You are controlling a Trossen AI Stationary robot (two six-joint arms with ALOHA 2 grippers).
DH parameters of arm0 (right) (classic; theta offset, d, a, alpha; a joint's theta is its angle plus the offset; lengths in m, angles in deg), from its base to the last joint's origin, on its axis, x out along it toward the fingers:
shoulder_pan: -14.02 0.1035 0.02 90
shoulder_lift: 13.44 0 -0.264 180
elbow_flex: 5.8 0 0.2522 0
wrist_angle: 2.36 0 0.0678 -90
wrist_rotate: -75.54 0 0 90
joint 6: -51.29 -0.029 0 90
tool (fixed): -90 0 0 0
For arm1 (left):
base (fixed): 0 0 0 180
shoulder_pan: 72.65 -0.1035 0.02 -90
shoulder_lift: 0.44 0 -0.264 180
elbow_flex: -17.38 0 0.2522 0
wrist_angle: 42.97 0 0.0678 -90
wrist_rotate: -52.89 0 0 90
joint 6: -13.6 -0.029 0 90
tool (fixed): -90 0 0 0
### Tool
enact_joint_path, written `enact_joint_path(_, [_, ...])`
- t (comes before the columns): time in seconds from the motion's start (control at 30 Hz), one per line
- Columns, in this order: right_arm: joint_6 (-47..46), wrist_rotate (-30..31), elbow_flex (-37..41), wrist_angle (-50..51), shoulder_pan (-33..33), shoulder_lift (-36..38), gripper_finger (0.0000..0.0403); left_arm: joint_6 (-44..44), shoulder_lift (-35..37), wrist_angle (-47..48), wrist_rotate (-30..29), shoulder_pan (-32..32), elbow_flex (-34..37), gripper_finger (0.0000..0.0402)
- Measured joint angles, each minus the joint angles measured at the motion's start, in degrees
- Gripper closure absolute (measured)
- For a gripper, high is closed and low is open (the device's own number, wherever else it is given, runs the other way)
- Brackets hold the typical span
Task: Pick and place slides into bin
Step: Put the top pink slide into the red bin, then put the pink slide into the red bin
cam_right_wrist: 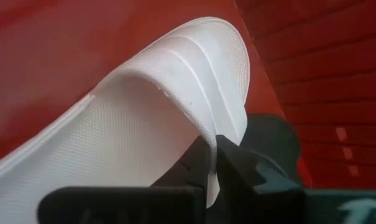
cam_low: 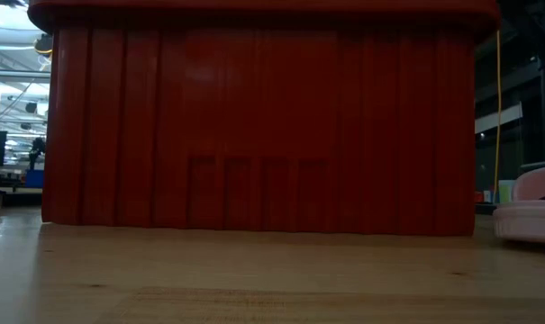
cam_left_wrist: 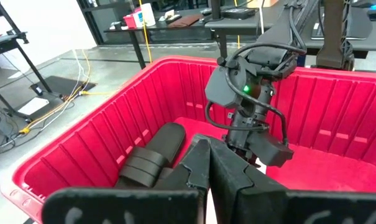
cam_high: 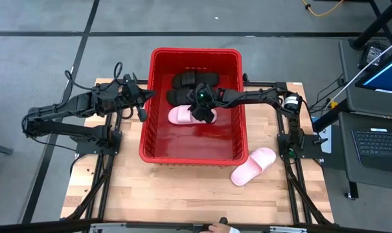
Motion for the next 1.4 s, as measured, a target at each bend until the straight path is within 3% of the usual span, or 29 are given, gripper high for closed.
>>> enact_joint_path(0.47, [0.4, 0.0, 0.0, 0.4, 0.0, 0.0, 0.0369, -0.4, 0.0, 0.0, 2.1, 0.0, 0.0, 0.0400])
enact_joint_path(0.73, [-4.8, 0.0, 0.0, 0.4, 0.0, 0.0, 0.0365, 0.3, 0.0, 0.0, 3.2, 0.0, 0.0, 0.0400])
enact_joint_path(1.17, [-6.6, 0.2, 0.0, 0.7, 0.1, 0.0, 0.0230, 3.7, 0.0, 0.0, 3.3, 0.0, 0.0, 0.0399])
enact_joint_path(1.4, [-6.4, 8.1, -1.5, 4.1, 2.5, 0.0, 0.0213, 3.6, 0.0, 0.0, 3.2, 0.0, 0.0, 0.0399])
